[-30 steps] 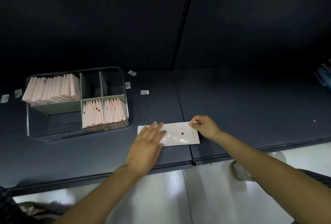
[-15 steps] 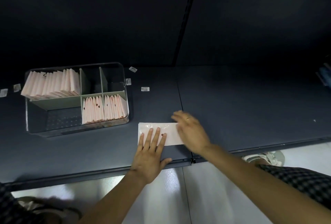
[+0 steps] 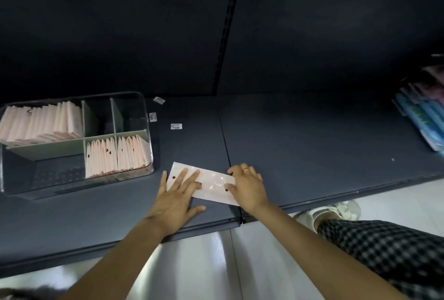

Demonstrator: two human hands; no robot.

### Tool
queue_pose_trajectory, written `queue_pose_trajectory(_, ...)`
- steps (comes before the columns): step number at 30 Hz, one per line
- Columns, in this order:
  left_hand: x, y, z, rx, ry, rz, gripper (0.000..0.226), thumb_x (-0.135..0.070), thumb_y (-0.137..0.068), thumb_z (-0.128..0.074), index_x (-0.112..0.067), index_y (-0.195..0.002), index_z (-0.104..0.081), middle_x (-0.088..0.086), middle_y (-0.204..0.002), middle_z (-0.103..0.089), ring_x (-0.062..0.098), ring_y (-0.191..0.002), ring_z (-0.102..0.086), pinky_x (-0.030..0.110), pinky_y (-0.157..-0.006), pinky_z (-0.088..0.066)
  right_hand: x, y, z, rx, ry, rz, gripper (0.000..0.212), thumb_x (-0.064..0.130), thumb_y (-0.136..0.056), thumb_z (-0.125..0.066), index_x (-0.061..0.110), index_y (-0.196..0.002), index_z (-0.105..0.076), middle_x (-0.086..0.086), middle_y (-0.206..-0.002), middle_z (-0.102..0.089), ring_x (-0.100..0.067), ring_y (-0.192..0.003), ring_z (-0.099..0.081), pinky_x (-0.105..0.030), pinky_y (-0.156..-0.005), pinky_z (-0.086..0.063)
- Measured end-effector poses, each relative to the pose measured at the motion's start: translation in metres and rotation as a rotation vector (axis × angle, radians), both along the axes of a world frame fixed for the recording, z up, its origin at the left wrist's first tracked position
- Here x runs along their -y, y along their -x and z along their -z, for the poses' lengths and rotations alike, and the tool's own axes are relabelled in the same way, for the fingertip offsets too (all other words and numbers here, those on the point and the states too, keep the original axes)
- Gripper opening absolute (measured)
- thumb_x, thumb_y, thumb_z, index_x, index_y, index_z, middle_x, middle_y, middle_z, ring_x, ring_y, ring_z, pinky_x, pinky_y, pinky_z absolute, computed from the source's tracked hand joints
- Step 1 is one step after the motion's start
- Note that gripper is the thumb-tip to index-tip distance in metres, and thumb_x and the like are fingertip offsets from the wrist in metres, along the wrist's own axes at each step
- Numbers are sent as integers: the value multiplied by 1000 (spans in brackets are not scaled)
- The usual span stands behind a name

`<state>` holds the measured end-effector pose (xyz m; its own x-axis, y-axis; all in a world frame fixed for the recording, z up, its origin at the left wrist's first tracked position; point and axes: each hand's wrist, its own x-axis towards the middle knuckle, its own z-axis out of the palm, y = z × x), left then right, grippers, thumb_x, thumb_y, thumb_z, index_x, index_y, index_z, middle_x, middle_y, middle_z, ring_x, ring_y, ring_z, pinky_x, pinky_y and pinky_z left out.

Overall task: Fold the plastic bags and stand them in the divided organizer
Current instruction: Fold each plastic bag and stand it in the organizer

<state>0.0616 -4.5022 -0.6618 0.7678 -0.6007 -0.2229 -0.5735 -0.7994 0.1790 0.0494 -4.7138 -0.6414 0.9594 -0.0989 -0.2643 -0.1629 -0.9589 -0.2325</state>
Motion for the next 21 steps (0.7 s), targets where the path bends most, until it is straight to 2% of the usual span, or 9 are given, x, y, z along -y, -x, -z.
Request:
queue_pose_trajectory(3,11,-3,-15,127,-6,-42,50,-57,-90,-44,-26,-129,-48,-2,-158,-13,24,-146,-4,56,-112,10,-4,-4,-10,-174,-55,88,37,38,-86,-61,16,-113,-50,-5,-115,-58,-25,-111,-53,-36,-89,-37)
queue_pose_trajectory(5,19,6,-22,178,77,-14,49,-47,-73,-75,-16,-110,-67,7,-143,-47,28,-133,-42,51,-109,-28,-11,6,-12,-250,-135,195,34,40,-85,-61,14,-105,-54,-6,-110,-62,-27,-104,-58,-34,-81,-42)
queue_pose_trajectory(7,19,24,-17,199,185,96,65,-53,-49,-87,-14,-99,-74,7,-122,-64,23,-109,-64,38,-89,-51,-18,22,-9,-283,-176,273,30,43,-85,-60,15,-94,-55,-7,-106,-65,-27,-98,-61,-30,-72,-44)
queue_pose_trajectory(11,-5,55,2,166,155,230,96,-69,-51,-75,-11,-126,-60,5,-136,-54,22,-122,-54,35,-108,-31,-32,47,-4,-333,-217,279,27,41,-89,-53,19,-74,-49,-6,-97,-68,-24,-86,-63,-25,-62,-42)
queue_pose_trajectory(13,-12,62,3,183,122,238,82,-59,-59,-77,-14,-125,-61,2,-133,-56,21,-119,-57,37,-104,-41,-34,56,-6,-382,-296,229,33,38,-91,-51,20,-64,-48,-5,-84,-66,-23,-81,-62,-27,-60,-45)
queue_pose_trajectory(15,-15,65,1,257,184,252,46,-41,-79,-60,-20,-120,-66,-2,-126,-62,17,-113,-61,40,-95,-47,-27,61,-10,-369,-273,150,39,39,-93,-49,21,-60,-45,-2,-75,-60,-21,-73,-57,-27,-58,-38)
queue_pose_trajectory(16,-16,65,-1,280,208,250,39,-33,-82,-52,-23,-116,-68,-4,-123,-64,16,-109,-63,39,-93,-49,-21,62,-11,-306,-232,114,34,37,-94,-47,22,-64,-47,-2,-78,-61,-20,-75,-57,-27,-59,-37)
queue_pose_trajectory(18,-19,63,-4,281,259,239,37,-21,-75,-61,-25,-110,-71,-6,-118,-67,15,-104,-66,36,-89,-53,-2,62,-14,-136,-179,6,11,20,-93,-46,21,-94,-57,-3,-99,-63,-20,-95,-58,-26,-70,-40)
queue_pose_trajectory(21,-23,61,-12,235,381,154,31,-20,-78,-54,-26,-101,-74,-9,-110,-70,11,-98,-68,28,-85,-54,22,57,-14,-106,-159,-304,67,-2,-81,-49,25,-140,-37,6,-140,-41,-13,-131,-33,-27,-105,-33)
